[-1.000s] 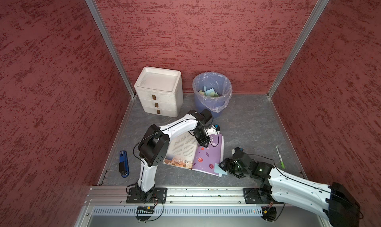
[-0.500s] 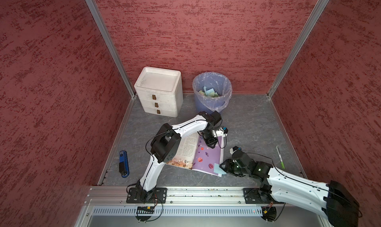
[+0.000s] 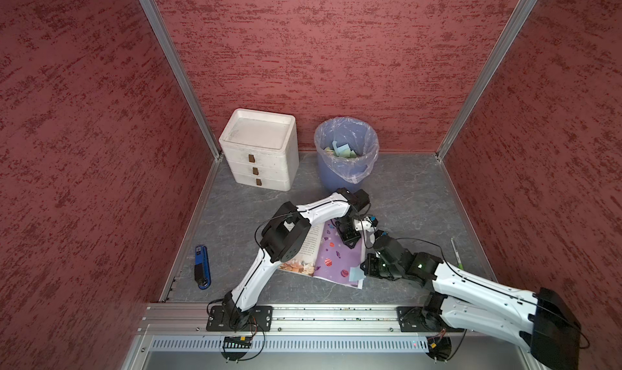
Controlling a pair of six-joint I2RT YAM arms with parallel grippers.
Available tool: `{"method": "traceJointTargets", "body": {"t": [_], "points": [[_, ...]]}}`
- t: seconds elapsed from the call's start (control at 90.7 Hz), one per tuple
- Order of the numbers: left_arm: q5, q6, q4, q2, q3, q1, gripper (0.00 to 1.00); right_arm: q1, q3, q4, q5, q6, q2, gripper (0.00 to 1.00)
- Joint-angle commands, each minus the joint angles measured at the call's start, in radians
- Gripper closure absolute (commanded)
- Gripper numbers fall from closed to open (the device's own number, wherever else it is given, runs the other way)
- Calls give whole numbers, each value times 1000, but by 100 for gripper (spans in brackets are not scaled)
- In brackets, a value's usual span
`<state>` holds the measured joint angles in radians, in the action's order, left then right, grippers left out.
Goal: Peel off the used sticky note
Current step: Tear off the note from the book.
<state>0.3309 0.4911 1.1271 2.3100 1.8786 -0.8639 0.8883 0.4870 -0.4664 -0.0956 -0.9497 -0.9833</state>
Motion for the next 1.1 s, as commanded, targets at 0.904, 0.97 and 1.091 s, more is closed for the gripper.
{"method": "traceJointTargets", "body": {"t": [0.904, 0.97, 1.091], "points": [[-7, 10, 6, 45, 25, 40, 75, 218, 177, -140, 41, 226, 39, 100], [-6, 10, 4, 45, 25, 41, 75, 237, 180, -143, 44, 225, 32, 100], [-5, 10, 3, 43, 25, 40, 75, 266, 187, -141, 41, 223, 25, 100]]}}
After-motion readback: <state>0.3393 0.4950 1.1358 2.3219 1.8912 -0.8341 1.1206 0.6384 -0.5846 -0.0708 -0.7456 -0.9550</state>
